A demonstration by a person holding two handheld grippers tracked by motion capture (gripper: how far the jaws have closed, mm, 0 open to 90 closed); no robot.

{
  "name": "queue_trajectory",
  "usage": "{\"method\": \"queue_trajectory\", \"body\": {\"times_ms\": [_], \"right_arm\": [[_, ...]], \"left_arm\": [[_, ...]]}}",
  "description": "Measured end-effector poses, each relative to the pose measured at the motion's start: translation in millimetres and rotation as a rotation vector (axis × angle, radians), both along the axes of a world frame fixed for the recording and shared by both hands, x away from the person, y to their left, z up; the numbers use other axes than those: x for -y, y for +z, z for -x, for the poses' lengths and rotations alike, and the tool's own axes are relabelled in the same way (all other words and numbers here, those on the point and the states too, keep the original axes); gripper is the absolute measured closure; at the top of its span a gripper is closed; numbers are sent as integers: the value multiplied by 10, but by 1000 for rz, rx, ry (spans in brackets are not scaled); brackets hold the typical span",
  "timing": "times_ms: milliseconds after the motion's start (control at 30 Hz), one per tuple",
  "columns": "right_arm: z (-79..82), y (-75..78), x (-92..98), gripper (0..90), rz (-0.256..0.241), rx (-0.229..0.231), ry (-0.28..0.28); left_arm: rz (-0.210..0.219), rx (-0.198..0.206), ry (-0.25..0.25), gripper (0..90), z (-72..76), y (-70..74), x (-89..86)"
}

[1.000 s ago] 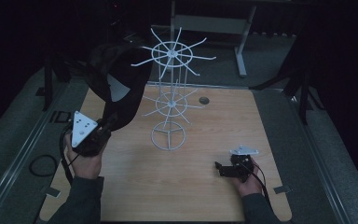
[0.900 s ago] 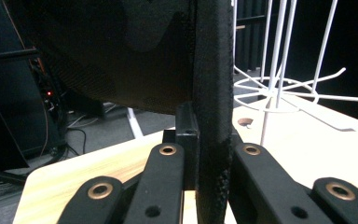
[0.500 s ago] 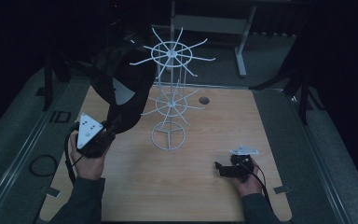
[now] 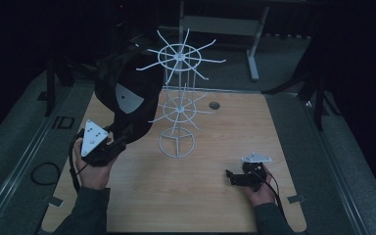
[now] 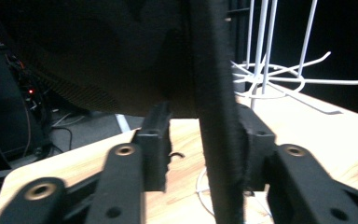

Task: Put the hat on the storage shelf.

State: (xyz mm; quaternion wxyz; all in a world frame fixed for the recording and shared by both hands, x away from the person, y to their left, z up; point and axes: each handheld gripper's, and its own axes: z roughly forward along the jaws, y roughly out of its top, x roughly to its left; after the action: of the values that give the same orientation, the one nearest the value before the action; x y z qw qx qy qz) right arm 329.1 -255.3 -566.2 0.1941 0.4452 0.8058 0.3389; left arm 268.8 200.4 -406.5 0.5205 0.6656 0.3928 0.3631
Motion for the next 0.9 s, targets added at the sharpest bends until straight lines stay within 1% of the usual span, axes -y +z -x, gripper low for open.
{"method": "queue_trajectory", "body": {"times_ms": [133,167,200,400,533,700,900], "right_arm": [[0,0,0,117,0,0,0],[1,0,0,117,0,0,0],[1,0,0,117,0,0,0],[1,0,0,117,0,0,0],[1,0,0,117,0,0,0],[1,0,0,117,0,0,0],[3,-1,0,117,0,1,0]], "left_arm": [[16,-6,-3,489,-2,-2,-8],[30,-11,-7,469,0,1,-13],[35,-14,-10,448,0,3,-14],[28,-4,-15,348,34,32,3],[37,-17,-18,291,35,46,5],[41,-23,-12,260,40,44,5],[78,-31,-13,248,85,27,-23]]}}
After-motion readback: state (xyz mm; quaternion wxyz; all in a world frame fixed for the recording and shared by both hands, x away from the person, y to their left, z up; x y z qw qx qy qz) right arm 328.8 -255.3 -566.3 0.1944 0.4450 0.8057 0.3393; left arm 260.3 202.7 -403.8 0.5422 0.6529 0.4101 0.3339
